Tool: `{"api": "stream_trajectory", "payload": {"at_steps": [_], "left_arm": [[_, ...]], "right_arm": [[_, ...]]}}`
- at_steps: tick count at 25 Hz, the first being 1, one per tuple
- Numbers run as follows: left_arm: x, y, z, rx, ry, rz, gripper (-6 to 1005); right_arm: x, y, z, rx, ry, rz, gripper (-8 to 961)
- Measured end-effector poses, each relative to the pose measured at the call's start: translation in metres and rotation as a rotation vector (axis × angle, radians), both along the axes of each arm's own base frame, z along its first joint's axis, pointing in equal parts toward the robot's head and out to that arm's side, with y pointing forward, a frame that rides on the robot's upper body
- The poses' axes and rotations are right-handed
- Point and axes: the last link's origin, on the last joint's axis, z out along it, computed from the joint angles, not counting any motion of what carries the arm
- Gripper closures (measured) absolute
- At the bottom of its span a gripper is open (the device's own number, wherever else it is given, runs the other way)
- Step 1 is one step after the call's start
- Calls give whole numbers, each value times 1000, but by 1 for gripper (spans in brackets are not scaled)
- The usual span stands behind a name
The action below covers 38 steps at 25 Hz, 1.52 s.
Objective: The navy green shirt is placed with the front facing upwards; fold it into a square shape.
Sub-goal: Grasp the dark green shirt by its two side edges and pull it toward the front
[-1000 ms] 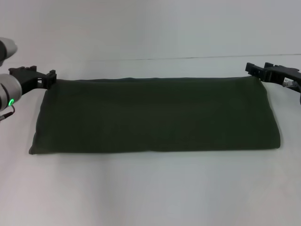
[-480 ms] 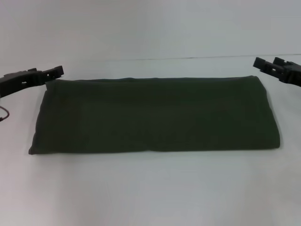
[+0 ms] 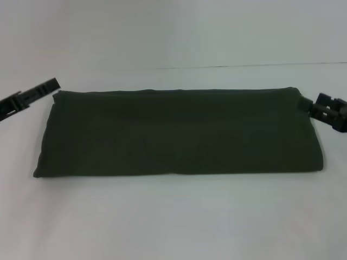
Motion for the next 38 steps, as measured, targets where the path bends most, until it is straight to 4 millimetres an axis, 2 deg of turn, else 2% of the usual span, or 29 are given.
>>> {"api": "stream_trajectory", "payload": {"at_steps": [6,11,15,21,28,38], "left_arm": [[0,-10,2,50,-43,-35,94],[-2,-8,-3,-63,78,-55,91],[-14,-8,-8,-199,251,-24,92],[-28,-13,-5,-253,374,15,96],[-41,-14,-8,-307,460,82,97],[-39,-13,-19,-382,504,77,100]], "right_arm": [[1,-7,-8,-21,12,-1,75],[-1,-11,-11,-49,13,13,77],[1,-15,-12,-56,14,10,79],[1,-16,-14,-60,18,10,82],[0,-15,-17,-59,17,7,84],[-1,-13,-18,-60,23,1,85]]}}
